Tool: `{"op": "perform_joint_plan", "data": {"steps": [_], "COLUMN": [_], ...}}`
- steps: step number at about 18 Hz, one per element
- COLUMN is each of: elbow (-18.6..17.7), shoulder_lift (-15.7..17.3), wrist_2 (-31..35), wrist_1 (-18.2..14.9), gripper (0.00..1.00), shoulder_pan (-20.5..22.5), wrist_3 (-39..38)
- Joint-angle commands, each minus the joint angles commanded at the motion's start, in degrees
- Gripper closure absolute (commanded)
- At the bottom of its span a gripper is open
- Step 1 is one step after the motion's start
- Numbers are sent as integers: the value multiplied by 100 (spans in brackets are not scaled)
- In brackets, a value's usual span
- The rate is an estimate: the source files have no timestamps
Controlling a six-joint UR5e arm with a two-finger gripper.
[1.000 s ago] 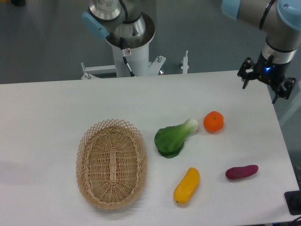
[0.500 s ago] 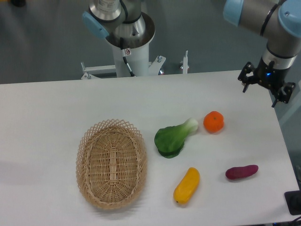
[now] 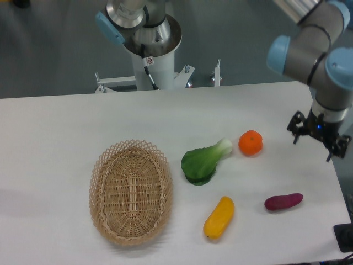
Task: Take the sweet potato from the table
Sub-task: 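Lower the gripper around the purple sweet potato and close it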
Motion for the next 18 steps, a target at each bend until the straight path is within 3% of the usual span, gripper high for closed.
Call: {"op": "perform_joint_plan", "data": {"steps": [2,4,9,18], "elbow": [123,342,475,353], "shoulder_lift": [-167,-308,-721,-801], "wrist_2": [-9,-35,-70,-18], "wrist_1": [255,291,449,432], "gripper": [0,0,0,0], "shoulder_pan": [-132,-281,-502,-554], "wrist_3": [9,122,386,598]}}
